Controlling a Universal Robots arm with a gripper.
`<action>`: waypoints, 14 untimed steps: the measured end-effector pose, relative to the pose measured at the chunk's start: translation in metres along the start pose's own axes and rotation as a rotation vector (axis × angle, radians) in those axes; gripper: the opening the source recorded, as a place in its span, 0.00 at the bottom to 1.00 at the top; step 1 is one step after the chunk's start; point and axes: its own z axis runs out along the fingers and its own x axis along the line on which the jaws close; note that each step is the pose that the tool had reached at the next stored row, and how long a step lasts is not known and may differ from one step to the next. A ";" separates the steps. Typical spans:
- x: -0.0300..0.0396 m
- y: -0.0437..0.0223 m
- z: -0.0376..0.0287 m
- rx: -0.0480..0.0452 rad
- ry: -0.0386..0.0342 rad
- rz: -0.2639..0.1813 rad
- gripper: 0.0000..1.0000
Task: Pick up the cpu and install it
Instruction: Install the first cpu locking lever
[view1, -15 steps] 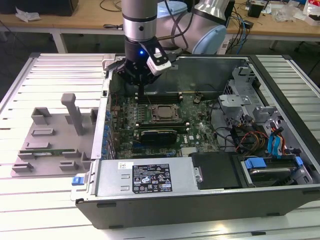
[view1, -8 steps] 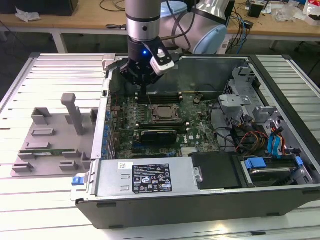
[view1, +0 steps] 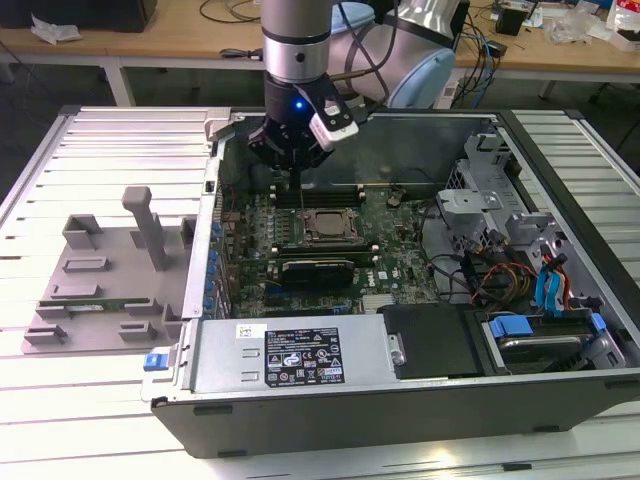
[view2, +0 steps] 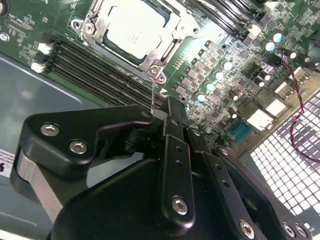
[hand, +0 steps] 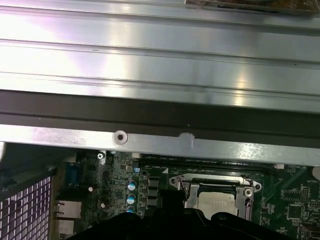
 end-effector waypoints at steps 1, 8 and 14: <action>-0.0016 -0.0001 0.0000 -0.0001 0.0001 0.000 0.11; -0.0131 -0.0009 0.0002 -0.0002 0.0012 0.000 0.11; -0.0160 -0.0011 0.0005 -0.0005 0.0019 0.000 0.11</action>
